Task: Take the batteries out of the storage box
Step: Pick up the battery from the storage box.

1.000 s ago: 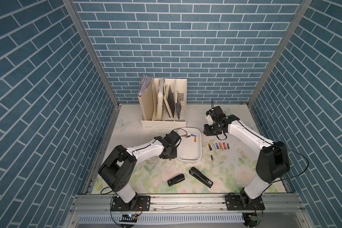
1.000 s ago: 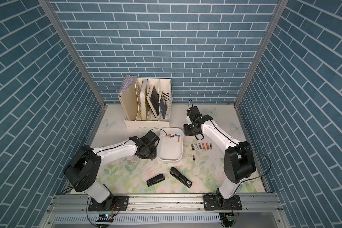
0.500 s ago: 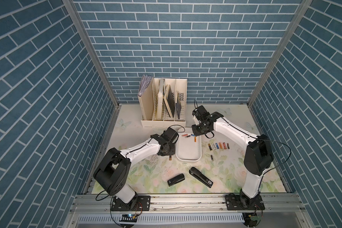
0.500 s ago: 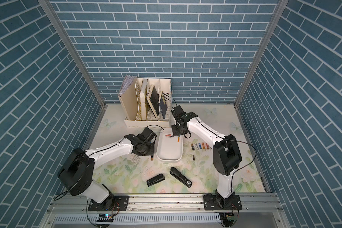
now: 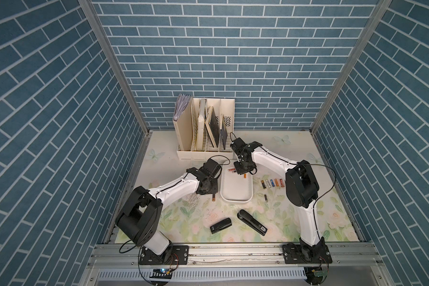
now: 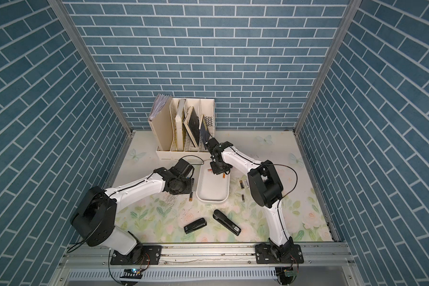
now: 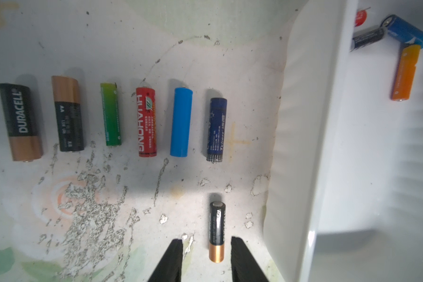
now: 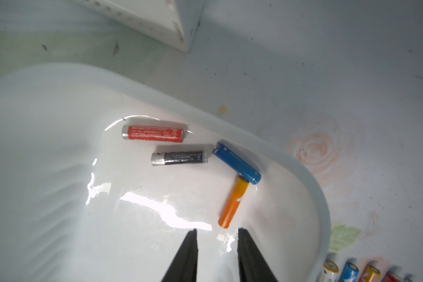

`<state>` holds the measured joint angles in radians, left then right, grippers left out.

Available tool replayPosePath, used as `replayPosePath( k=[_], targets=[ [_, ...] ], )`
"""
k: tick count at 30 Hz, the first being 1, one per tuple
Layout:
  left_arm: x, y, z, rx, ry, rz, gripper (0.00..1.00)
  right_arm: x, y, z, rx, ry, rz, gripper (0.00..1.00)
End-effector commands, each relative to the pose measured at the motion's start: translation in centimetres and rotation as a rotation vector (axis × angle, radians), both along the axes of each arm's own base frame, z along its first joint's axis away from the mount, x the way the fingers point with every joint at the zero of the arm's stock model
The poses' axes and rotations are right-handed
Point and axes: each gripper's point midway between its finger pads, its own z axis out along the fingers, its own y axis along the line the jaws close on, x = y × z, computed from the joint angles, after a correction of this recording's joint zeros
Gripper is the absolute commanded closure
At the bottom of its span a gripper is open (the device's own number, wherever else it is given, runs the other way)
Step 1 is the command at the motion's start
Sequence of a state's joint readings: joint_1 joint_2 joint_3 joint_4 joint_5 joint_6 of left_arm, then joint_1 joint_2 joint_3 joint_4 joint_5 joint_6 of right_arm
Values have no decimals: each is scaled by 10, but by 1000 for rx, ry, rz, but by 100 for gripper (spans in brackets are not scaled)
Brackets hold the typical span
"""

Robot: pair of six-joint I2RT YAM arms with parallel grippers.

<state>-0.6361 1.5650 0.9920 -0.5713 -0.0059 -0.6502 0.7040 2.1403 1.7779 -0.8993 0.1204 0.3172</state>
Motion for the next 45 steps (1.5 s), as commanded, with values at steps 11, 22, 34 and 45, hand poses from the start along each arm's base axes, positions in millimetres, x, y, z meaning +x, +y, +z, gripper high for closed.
replayPosePath(
  k=[11, 22, 34, 45],
  targets=[
    [-4, 7, -4, 17, 18, -14, 61, -2, -9, -35, -103, 58, -28, 68],
    [-4, 9, -4, 19, 20, -10, 61, -9, 7, -47, -26, 115, 10, 70],
    [-2, 8, -1, 20, 19, -14, 61, -19, 19, -49, 60, 158, 41, 78],
    [0, 7, 1, 22, 17, -17, 61, -20, 16, -48, 45, 150, 44, 85]
  ],
)
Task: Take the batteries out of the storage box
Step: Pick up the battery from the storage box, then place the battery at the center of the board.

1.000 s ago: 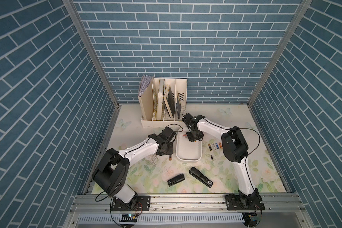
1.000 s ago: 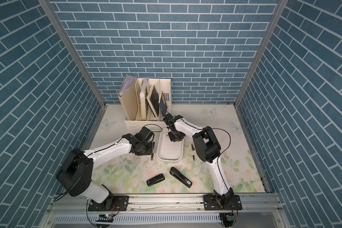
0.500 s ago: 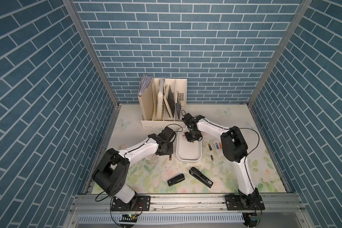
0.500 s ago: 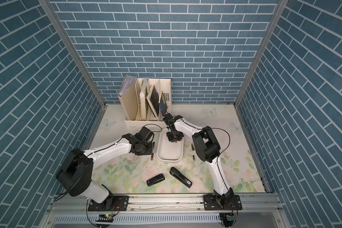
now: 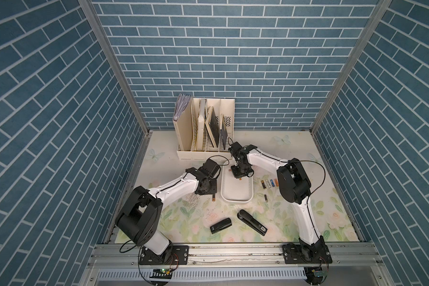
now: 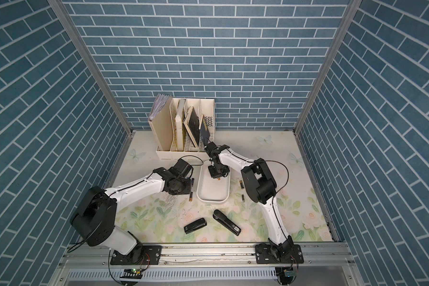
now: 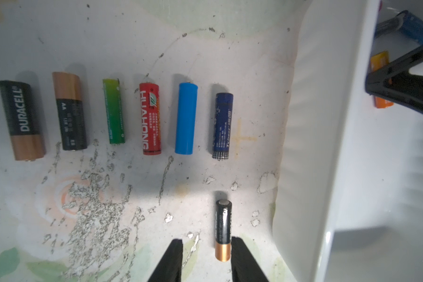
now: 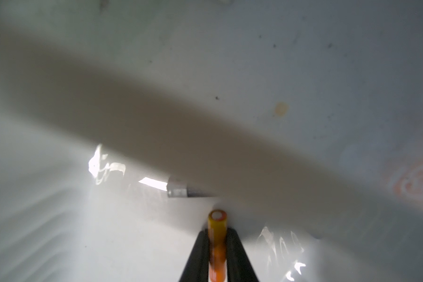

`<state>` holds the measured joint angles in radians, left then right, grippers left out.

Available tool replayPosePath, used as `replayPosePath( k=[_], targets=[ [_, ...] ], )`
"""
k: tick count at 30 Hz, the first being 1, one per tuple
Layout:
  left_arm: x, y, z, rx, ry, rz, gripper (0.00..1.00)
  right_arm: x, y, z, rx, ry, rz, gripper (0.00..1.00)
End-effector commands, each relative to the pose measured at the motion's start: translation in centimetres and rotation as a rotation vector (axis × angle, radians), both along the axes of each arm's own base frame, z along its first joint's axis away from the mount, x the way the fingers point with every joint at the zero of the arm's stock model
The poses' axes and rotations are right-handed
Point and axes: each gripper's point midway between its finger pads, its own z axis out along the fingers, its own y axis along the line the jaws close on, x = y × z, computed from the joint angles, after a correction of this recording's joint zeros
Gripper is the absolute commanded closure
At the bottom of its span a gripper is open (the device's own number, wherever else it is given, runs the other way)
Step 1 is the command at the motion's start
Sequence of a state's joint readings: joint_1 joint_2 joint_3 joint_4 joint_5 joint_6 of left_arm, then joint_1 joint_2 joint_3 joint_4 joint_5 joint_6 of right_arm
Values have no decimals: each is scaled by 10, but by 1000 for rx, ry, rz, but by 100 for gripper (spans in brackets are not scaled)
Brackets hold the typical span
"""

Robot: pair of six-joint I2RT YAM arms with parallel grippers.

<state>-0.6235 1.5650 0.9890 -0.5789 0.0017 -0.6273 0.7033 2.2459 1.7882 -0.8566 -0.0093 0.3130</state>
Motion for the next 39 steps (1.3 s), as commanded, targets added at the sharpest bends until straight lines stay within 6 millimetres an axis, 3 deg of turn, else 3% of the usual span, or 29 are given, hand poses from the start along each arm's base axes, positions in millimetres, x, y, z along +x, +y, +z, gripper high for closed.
replayPosePath(
  k=[1, 23, 32, 39],
  targets=[
    [0, 3, 2, 14, 7, -6, 61, -10, -4, -2, -12, 24, 19, 85],
    [9, -3, 5, 14, 2, -19, 61, -11, 12, 63, 153, -10, 17, 86],
    [16, -8, 9, 11, -10, -33, 61, -13, -10, 92, 222, -27, -38, 86],
    [20, -10, 10, 3, -13, -38, 61, -22, -56, 108, 235, -34, -116, 87]
  ],
)
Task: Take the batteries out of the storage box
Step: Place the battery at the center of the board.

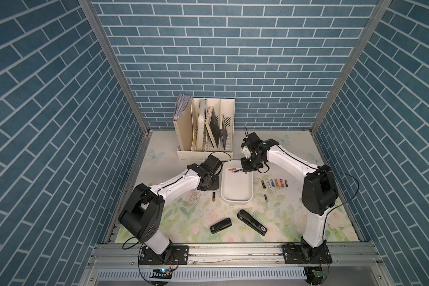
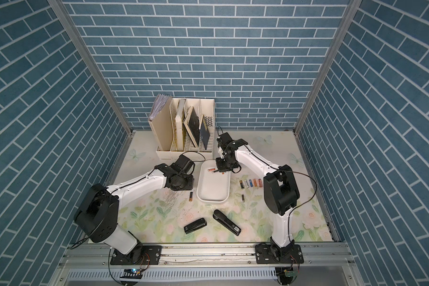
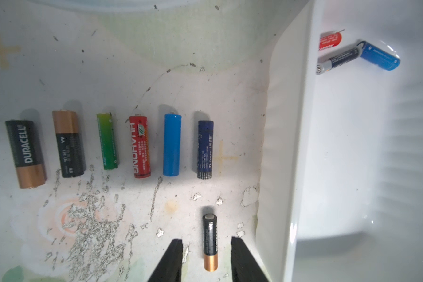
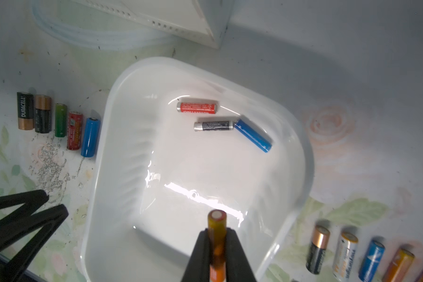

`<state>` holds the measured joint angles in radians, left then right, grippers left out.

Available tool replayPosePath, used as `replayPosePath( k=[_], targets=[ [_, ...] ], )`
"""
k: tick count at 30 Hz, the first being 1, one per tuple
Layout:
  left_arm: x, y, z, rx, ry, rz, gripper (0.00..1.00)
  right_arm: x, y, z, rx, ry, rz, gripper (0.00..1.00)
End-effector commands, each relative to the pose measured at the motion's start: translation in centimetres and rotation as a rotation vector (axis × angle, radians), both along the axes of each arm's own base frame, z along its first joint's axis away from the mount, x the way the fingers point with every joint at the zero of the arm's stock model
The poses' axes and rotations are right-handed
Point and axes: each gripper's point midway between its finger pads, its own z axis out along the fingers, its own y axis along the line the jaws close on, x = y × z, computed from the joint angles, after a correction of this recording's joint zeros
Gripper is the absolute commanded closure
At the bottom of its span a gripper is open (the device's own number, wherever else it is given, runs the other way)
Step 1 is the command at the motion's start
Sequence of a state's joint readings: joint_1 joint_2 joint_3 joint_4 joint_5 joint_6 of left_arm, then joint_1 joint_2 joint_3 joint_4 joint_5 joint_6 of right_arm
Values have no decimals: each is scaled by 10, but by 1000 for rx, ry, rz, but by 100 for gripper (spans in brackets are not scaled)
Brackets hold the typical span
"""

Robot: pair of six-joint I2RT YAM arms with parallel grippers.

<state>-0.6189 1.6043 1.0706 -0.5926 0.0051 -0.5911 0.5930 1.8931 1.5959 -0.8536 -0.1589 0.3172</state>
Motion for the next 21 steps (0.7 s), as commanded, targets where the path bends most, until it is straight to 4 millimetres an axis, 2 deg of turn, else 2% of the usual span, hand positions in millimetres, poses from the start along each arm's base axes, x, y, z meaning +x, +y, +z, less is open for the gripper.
replayPosePath(
  k=[1, 6, 12, 17, 21],
  targets=[
    [4, 1, -3, 12, 14, -9, 61, -11, -24, 13, 21, 13, -51, 86],
    [7, 0, -2, 13, 12, -15, 61, -29, -65, 9, -1, 34, -116, 86],
    [10, -3, -3, 11, 18, -22, 61, -65, -100, -28, -28, 111, -171, 86],
    [9, -3, -5, 12, 23, -23, 61, -88, -114, -51, -47, 150, -195, 86],
    [8, -3, -7, 14, 31, -26, 61, -98, -122, -63, -62, 165, -207, 86]
  ],
)
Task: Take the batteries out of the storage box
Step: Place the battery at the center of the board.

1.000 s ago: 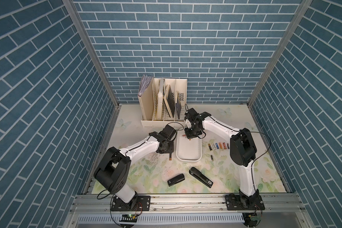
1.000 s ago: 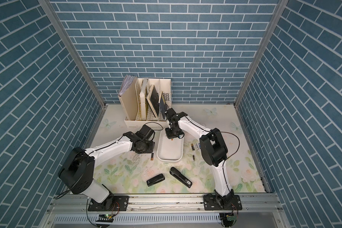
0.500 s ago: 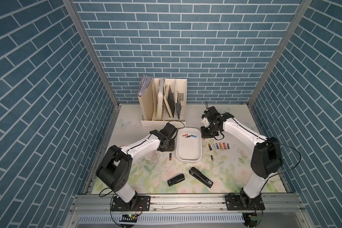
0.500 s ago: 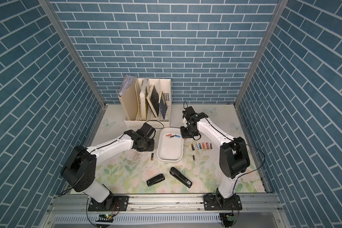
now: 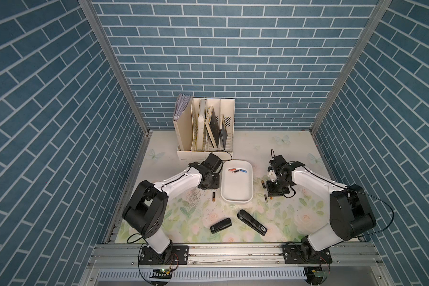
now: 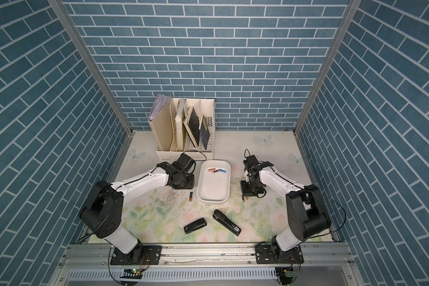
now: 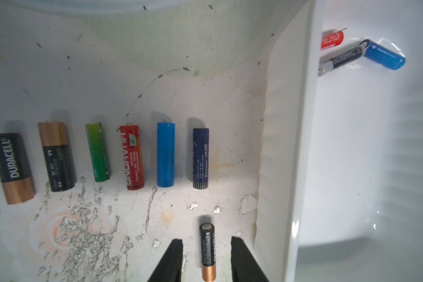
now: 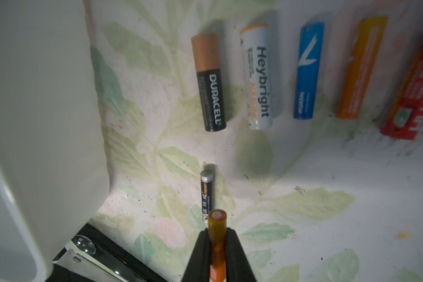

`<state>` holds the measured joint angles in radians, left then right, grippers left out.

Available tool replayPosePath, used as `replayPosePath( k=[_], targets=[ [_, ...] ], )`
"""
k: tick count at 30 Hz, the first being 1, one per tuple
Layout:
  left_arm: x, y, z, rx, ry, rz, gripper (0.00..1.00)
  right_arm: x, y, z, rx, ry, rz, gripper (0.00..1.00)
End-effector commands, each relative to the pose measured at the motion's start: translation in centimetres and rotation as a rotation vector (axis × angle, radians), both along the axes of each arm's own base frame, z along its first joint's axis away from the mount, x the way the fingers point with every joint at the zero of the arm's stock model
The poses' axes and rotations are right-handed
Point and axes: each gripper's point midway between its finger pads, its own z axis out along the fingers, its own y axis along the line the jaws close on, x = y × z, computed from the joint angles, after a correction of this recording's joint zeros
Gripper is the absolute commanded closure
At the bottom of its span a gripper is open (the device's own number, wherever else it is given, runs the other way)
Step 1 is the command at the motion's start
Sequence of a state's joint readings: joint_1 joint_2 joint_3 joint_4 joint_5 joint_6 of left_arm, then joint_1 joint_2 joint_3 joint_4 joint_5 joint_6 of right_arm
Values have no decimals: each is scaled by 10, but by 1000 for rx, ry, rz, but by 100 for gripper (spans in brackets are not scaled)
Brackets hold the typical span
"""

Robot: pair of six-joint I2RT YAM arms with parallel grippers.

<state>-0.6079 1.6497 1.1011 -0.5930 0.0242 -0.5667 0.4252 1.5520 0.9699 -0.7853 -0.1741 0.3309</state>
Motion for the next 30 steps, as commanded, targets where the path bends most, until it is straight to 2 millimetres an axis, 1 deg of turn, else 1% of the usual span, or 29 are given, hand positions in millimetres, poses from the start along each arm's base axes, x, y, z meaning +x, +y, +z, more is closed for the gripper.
replayPosePath(
  k=[1, 7, 15, 30],
  targets=[
    [2, 0, -1, 12, 13, -9, 61, 3, -1, 1, 17, -34, -32, 86],
    [2, 0, -1, 16, 18, -9, 61, 3, -9, -8, -1, -28, -40, 86],
    [3, 0, 1, 17, 18, -6, 61, 10, -9, -16, -1, -23, -37, 86],
    [1, 1, -1, 22, 27, -5, 61, 7, -12, -32, -19, 6, -35, 86]
  ],
)
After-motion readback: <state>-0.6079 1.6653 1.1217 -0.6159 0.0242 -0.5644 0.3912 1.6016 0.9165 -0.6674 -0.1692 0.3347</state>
